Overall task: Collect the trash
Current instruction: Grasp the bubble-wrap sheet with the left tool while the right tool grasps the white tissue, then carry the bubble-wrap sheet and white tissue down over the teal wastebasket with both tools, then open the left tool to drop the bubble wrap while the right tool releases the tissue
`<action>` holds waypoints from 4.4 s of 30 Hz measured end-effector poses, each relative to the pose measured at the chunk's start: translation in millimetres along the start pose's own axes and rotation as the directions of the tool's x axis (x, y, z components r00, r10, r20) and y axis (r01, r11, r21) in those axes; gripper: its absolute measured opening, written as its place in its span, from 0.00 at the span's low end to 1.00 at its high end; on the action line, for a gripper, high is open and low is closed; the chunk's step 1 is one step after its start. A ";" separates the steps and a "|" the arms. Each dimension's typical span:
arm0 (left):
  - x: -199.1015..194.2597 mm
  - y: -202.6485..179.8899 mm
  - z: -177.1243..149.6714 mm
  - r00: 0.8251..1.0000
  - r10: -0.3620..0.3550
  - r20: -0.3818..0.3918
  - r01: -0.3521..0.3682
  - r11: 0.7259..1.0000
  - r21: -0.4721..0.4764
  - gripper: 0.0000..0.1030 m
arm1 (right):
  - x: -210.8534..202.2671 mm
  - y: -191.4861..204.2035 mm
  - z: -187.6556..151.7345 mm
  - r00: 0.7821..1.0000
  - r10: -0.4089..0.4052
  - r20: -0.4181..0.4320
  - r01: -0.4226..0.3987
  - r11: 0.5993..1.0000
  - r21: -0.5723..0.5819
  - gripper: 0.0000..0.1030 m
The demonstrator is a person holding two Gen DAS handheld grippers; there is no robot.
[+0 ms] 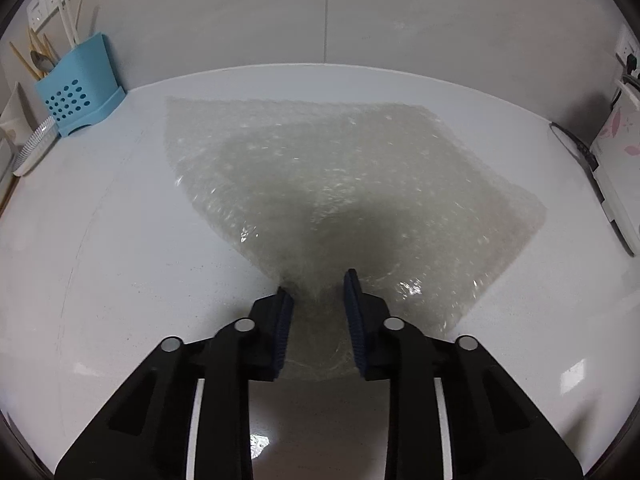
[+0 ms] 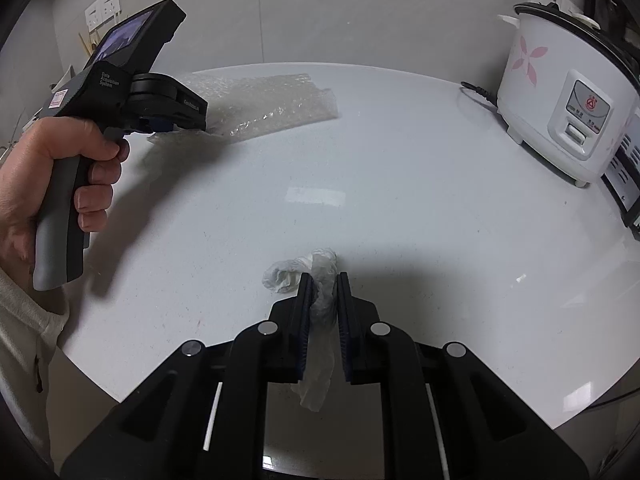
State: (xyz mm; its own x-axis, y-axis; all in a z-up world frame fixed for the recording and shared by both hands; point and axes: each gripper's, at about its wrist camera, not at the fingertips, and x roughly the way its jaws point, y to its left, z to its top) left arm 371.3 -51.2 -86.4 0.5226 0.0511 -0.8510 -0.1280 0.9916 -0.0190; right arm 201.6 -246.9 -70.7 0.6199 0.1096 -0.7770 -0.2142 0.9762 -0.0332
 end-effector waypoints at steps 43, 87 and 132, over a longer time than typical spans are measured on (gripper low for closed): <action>-170.8 61.6 -143.6 0.968 -0.142 0.205 0.140 0.990 0.023 0.08 | -88.4 31.3 -27.8 0.993 0.049 0.109 -0.051 0.999 0.017 0.11; -189.3 70.2 -398.4 0.968 -0.206 0.145 0.191 0.975 0.111 0.08 | -118.7 53.9 -196.0 0.989 0.134 0.059 -0.135 0.991 0.001 0.11; 16.1 45.2 -486.2 0.973 -0.050 -0.224 0.092 0.980 0.179 0.10 | 57.7 51.2 -291.6 0.963 0.130 -0.234 -0.119 0.991 0.063 0.11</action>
State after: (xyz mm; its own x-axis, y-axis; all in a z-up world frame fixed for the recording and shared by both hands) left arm -35.9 -63.4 -356.1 0.3265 -0.0269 -0.9448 0.0737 0.9973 -0.0029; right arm 6.3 -245.2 -300.4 0.3925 0.1890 -0.9001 -0.2383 0.9661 0.0990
